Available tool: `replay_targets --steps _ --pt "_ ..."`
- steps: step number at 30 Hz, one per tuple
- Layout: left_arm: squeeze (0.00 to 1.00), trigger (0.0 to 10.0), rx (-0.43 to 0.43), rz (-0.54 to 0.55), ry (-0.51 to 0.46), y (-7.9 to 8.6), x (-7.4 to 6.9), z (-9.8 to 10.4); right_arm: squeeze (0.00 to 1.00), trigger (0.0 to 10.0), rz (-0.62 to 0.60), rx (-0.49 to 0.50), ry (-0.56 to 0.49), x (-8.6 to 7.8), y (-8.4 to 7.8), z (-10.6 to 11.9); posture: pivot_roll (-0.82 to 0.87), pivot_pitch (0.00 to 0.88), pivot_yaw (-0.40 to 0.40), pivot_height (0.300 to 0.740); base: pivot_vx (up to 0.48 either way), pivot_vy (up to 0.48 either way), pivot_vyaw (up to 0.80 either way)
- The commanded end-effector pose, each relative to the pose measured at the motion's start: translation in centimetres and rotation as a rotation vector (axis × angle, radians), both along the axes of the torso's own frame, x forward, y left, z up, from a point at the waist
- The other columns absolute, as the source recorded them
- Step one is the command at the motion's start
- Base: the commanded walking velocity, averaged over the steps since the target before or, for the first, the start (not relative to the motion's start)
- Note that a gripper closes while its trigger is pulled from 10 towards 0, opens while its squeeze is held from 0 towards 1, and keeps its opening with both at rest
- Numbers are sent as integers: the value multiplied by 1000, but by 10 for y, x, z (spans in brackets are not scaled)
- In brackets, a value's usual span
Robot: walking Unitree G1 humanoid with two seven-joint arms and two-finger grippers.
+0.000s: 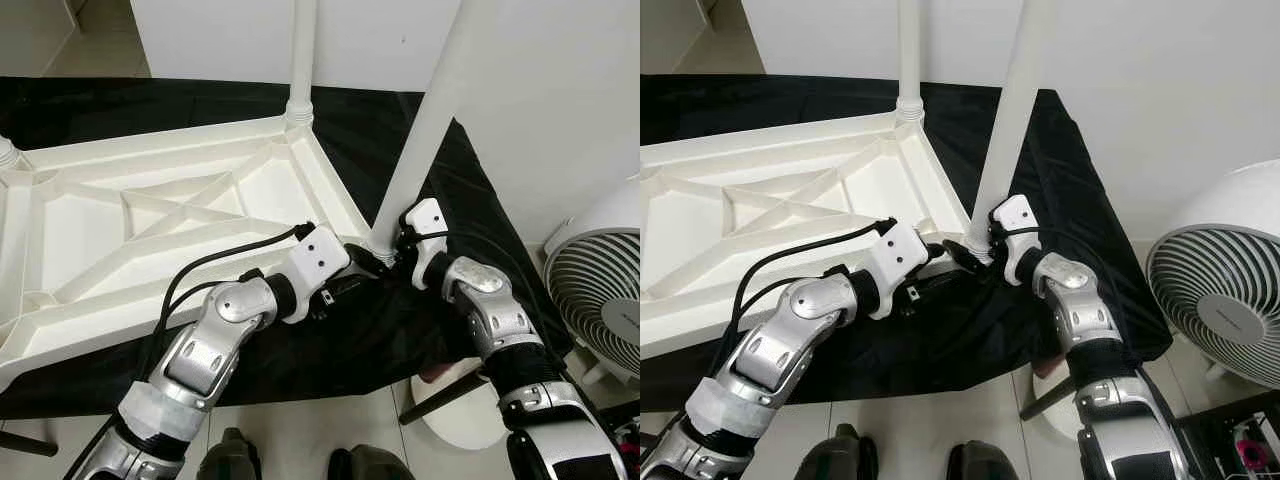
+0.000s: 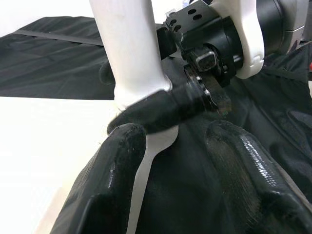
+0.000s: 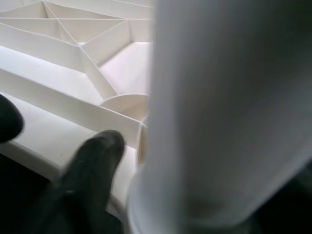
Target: Building children table
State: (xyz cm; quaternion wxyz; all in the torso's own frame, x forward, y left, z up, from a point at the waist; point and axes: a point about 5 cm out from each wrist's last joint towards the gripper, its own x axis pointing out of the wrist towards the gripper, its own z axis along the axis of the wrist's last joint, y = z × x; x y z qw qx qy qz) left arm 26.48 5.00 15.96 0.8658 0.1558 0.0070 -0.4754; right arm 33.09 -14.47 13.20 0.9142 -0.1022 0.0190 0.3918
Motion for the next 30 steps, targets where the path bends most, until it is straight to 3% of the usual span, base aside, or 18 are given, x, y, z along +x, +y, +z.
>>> replay_targets --steps 1,10,11,18,23,27,30 --pt "0 10000 4 1 -6 0 1 2 0 0 54 -20 22 -2 4 -6 11 24 -53 740 0 0 0" --pt "0 10000 3 -1 -5 0 0 2 0 0 78 -25 17 -5 2 -10 7 29 -53 740 0 0 0" --pt "0 10000 3 -2 -5 0 0 2 0 10000 56 -15 18 -5 2 -11 6 31 -54 740 0 0 0" --pt "0 10000 1 -3 1 0 -1 1 0 10000 -86 1 14 -8 5 -15 2 36 -54 740 0 0 0" --pt "0 10000 0 -11 7 -2 -3 0 0 10000 -335 109 37 -13 17 -14 -5 41 -51 740 0 0 0" --pt "0 10000 -1 -12 7 -2 -3 0 0 10000 -395 147 55 -14 18 -14 -5 41 -51 740 0 0 0" --pt "0 10000 -12 -12 11 -3 -3 1 0 10000 -678 235 75 -22 20 -15 -7 49 -47 740 0 0 0"
